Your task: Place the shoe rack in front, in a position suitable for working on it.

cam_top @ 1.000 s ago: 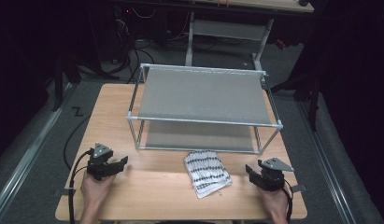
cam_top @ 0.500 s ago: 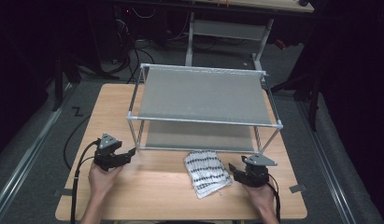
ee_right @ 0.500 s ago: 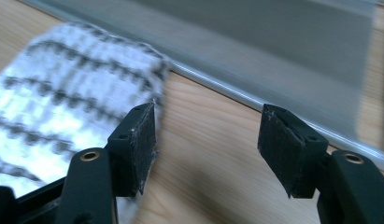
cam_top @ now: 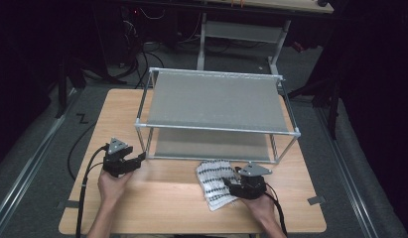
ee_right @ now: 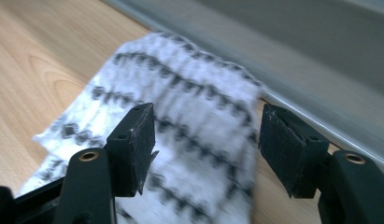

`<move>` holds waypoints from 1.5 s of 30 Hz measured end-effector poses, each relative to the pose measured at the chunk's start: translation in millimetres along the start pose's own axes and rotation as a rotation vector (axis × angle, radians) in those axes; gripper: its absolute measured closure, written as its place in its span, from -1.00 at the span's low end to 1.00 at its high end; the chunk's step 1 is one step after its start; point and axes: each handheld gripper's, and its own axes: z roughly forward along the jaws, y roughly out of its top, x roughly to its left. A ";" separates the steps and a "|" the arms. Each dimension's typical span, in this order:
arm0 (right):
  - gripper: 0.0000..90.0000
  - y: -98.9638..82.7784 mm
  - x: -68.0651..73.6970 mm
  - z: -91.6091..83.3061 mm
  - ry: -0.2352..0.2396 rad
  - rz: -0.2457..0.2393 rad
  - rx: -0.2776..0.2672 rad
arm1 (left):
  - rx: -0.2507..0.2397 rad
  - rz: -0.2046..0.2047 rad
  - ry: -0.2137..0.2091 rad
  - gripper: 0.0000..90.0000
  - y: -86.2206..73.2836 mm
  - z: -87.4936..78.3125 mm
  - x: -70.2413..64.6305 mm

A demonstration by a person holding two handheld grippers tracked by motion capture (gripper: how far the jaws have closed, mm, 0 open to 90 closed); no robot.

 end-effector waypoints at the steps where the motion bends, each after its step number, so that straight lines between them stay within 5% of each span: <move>1: -0.20 1.1 2.2 2.5 0.005 -0.006 0.005 | 0.004 0.001 -0.003 -0.08 1.3 1.0 -0.8; 7: -0.26 3.5 10.8 17.7 0.037 -0.021 0.040 | -0.016 -0.039 -0.023 0.05 4.5 5.4 0.4; 14: -0.28 2.0 14.4 27.4 0.048 -0.027 0.071 | -0.037 -0.031 -0.028 0.18 4.7 6.3 -0.7; 25: 0.28 -3.9 11.4 28.1 0.082 -0.056 0.073 | -0.042 -0.041 -0.057 0.35 5.3 5.5 1.7; 31: 0.60 -2.9 10.2 26.3 0.096 -0.081 0.088 | -0.068 -0.060 -0.064 0.23 10.1 -0.8 2.2; 38: 0.77 -2.7 10.9 25.3 0.094 -0.095 0.090 | -0.060 -0.015 -0.052 0.16 24.7 0.5 -3.4; 45: 0.83 -2.1 9.5 19.7 0.057 -0.099 0.079 | -0.066 0.001 -0.055 0.31 32.2 1.9 -4.5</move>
